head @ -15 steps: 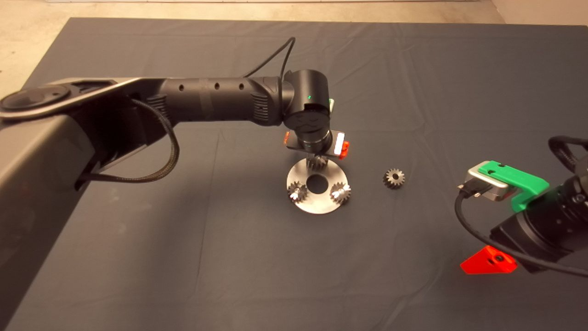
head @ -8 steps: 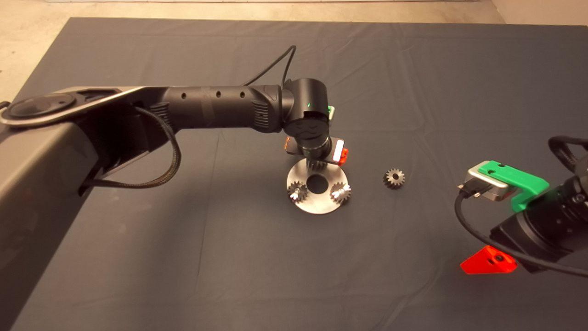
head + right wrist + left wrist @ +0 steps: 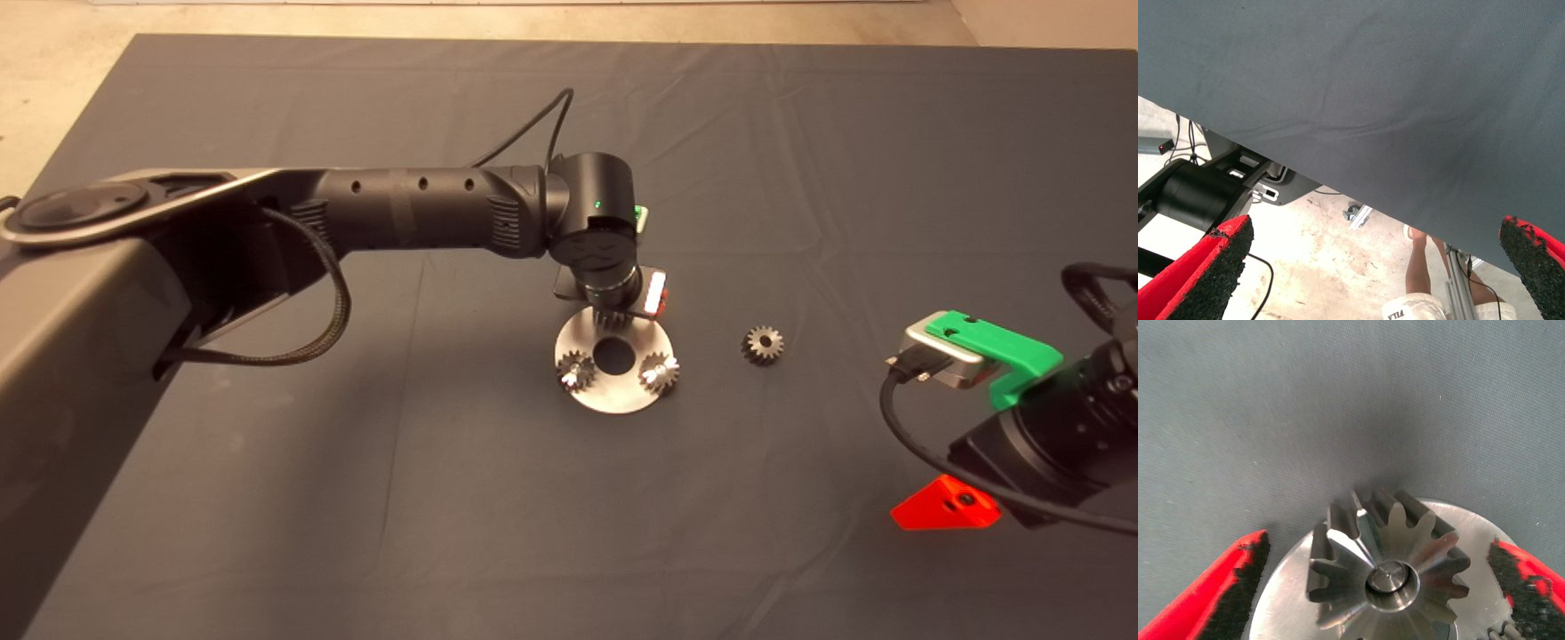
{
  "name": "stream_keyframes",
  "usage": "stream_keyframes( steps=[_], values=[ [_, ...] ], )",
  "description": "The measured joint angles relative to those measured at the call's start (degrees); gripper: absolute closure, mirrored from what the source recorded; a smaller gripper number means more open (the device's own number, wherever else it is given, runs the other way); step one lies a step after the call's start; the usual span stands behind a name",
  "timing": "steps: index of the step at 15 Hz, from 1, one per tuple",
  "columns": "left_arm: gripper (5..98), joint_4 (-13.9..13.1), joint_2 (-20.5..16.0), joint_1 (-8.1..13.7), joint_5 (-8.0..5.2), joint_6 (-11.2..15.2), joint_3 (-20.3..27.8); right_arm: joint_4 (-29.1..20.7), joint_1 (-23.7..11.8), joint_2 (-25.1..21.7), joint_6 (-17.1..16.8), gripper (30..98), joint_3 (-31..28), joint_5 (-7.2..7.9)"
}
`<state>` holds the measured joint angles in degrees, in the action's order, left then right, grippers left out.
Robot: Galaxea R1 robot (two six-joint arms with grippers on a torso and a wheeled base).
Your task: Remove an incorrectly installed larger gear and replace it with the correct smaller gear
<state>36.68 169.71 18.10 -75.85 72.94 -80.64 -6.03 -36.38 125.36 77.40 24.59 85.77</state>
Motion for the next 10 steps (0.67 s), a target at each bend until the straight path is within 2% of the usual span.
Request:
stream_keyframes(
  steps=[1, 4, 8, 10],
  values=[
    [23.6, 0.00, 0.00, -0.16, 0.02, -0.11, 0.00, 0.00, 0.00, -0.01, 0.00, 30.8, 0.00, 0.00],
    [23.8, 0.06, 0.00, -0.16, -0.03, -0.85, 0.00, 0.00, 0.00, -0.02, 0.00, 30.8, 0.00, 0.00],
    [32.5, 0.39, 0.00, -0.17, -0.09, -0.89, 0.00, 0.00, 0.00, 0.00, 0.00, 30.8, 0.00, 0.00],
    [33.6, 0.88, 0.00, -0.17, -0.17, -0.89, 0.00, 0.00, 0.00, -0.13, 0.00, 30.8, 0.00, 0.02]
  ],
)
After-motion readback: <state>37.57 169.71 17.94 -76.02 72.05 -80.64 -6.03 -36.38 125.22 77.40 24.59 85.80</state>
